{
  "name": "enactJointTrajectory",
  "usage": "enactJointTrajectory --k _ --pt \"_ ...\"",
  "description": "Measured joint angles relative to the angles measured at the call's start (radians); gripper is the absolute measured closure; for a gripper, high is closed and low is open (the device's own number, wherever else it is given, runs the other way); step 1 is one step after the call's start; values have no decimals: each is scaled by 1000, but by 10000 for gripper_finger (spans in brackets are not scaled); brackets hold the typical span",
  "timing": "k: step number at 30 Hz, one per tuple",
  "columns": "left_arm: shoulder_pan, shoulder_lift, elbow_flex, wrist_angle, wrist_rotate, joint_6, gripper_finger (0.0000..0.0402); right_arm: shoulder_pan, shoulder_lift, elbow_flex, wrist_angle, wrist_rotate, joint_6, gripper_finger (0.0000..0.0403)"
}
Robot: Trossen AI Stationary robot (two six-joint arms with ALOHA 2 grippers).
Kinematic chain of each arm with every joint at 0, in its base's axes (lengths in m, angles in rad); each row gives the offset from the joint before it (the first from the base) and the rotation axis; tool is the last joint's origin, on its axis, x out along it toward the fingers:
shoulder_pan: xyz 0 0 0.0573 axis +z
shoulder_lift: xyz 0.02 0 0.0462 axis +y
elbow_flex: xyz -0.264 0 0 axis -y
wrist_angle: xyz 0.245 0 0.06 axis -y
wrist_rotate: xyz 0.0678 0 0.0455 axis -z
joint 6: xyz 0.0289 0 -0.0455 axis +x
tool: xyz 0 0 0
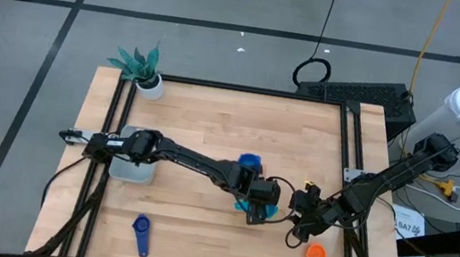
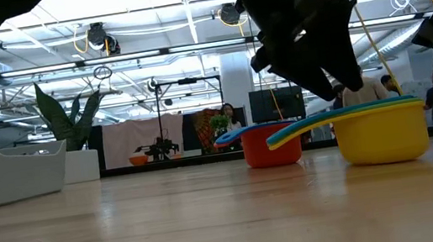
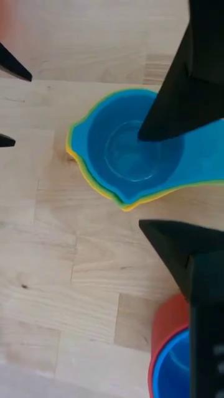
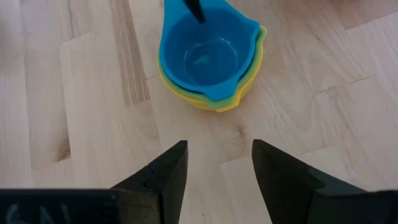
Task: Nest measuring cups in basket
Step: Stack the bottom stacked measuring cups on top of the light blue measuring cup
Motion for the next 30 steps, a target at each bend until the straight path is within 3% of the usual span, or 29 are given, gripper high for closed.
enactJointTrajectory --k 4,8,30 --pt "2 0 0 -2 45 -3 142 0 0 0 0 0 2 232" --pt "3 10 0 -3 56 -35 127 0 0 0 0 0 2 232" --pt "24 71 -1 14 93 -55 169 0 0 0 7 -1 0 232"
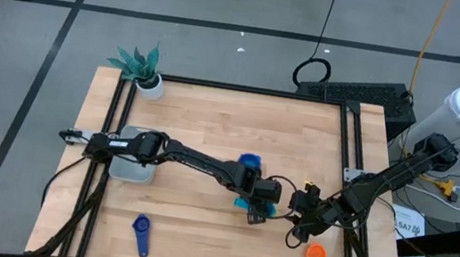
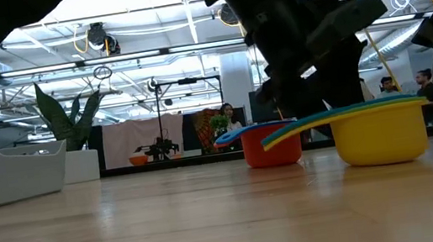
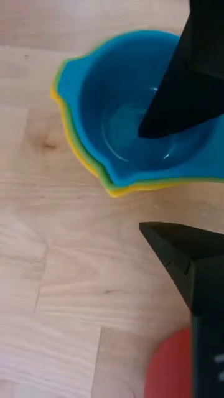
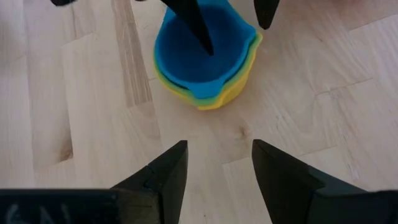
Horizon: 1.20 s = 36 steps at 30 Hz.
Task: Nest measuring cups in basket
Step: Stack the bottom stacked measuring cups on top of the light blue measuring cup
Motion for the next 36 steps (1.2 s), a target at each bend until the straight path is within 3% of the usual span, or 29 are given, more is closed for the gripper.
enactJointTrajectory --k 15,18,23,36 --pt "-4 35 2 69 23 -8 173 31 0 0 -7 -3 24 232" --pt "-4 35 2 67 19 -3 210 32 0 0 -7 -3 23 232" --pt "-2 33 3 62 41 16 359 32 0 0 -8 -1 25 232" --pt "-4 25 2 55 41 68 367 32 0 0 -8 3 34 232"
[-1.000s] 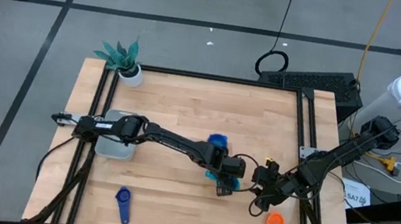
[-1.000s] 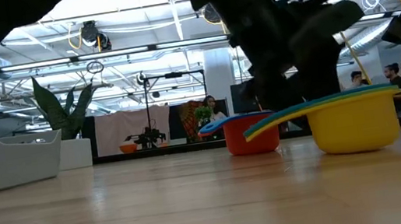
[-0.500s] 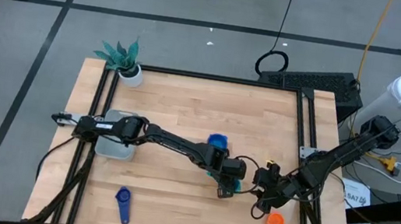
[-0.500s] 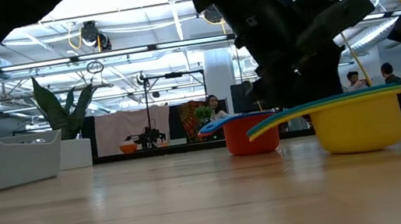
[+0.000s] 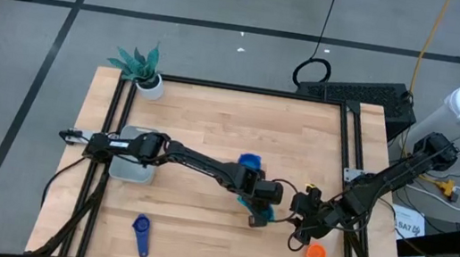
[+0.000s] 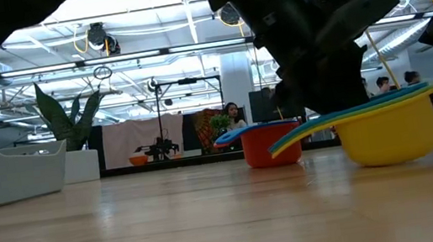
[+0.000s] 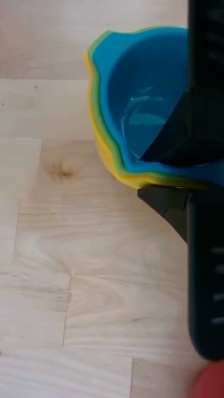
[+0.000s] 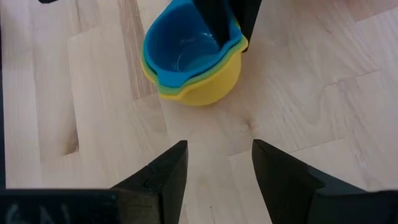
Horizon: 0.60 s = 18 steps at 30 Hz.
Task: Nest measuring cups in basket
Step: Stack the bottom stacked measuring cups on top of the light blue measuring cup
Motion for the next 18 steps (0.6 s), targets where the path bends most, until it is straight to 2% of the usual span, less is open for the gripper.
enactJointTrajectory --k 8,14,18 --pt "27 -86 -5 -87 -84 48 368 0 0 -1 -10 -1 12 232" --pt "48 -152 -3 -70 -103 29 368 0 0 -1 -10 -1 6 232" --pt "55 -192 -1 -96 -204 29 369 0 0 -1 -8 -2 2 232"
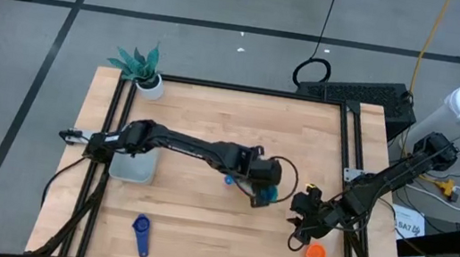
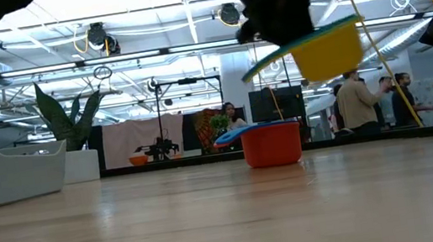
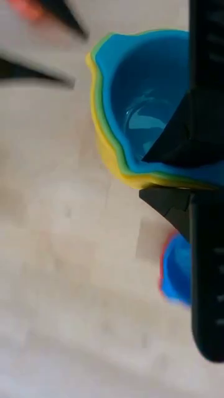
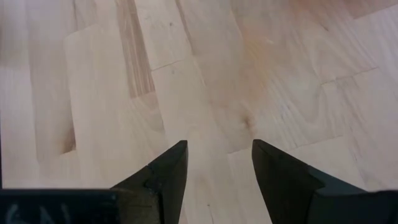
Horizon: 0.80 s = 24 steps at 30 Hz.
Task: Nest measuring cups in basket
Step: Stack the bottom stacked measuring cups on top of the light blue measuring cup
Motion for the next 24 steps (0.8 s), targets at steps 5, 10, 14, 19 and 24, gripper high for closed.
enactJointTrajectory --k 5,10,14,19,24 --pt "50 -5 -1 -114 -93 -38 369 0 0 0 1 0 -2 232" --pt "90 -7 -1 -250 -165 -78 369 1 0 0 1 0 -12 232" --pt "107 -7 -1 -256 -162 -94 369 1 0 0 1 0 -13 232" --pt "101 -7 -1 -264 -144 -103 369 1 0 0 0 0 -13 232" --pt "104 -7 -1 -270 -142 -112 369 4 0 0 0 -1 -13 232"
